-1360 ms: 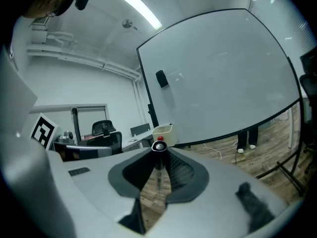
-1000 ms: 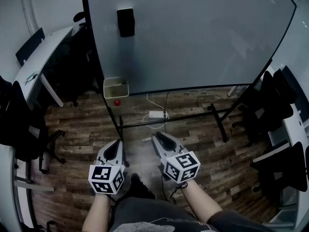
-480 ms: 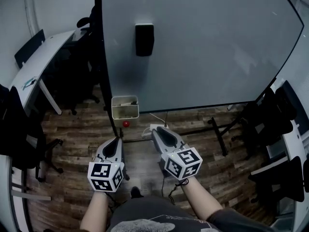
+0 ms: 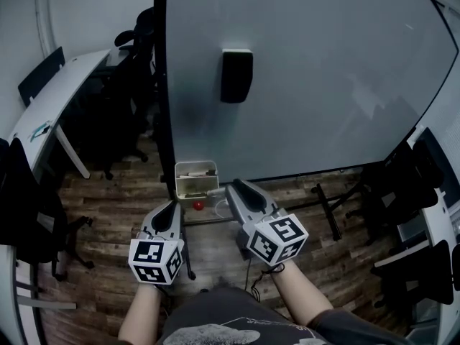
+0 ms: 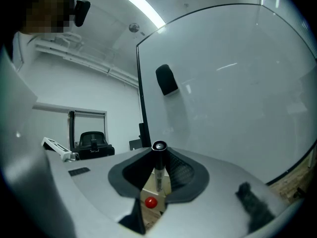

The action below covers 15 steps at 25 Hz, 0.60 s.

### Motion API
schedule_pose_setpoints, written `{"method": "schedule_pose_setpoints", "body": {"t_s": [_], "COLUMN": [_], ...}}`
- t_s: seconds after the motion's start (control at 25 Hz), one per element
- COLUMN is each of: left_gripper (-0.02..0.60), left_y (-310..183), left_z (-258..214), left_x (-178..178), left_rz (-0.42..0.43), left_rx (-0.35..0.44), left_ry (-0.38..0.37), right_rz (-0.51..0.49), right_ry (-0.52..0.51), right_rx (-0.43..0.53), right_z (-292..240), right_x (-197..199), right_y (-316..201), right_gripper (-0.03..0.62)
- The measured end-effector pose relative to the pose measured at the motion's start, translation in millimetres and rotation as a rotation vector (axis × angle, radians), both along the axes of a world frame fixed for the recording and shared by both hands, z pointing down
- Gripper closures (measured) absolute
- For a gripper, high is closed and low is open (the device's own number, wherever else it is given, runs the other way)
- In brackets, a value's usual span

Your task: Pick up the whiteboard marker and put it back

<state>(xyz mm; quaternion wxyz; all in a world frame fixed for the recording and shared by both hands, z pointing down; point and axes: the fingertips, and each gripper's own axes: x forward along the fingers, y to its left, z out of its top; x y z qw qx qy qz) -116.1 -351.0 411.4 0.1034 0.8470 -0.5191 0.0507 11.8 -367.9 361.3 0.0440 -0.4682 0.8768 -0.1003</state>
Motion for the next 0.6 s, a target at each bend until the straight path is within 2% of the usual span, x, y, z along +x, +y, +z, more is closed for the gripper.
{"method": "schedule_pose_setpoints", "body": {"t_s": [0.6], "left_gripper": [0.568], "left_y": [-25], "left_z": [20], "left_x": [-26], "left_rz": [-0.003], "left_rx": [-0.038], "left_ry": [-0.004], "right_rz": [-0.021], "right_ry": [0.069], "right_rx": [-0.088], "right_z": [58], "right_x": [-42], "right_y": [-44], "right_gripper": [0.513]}}
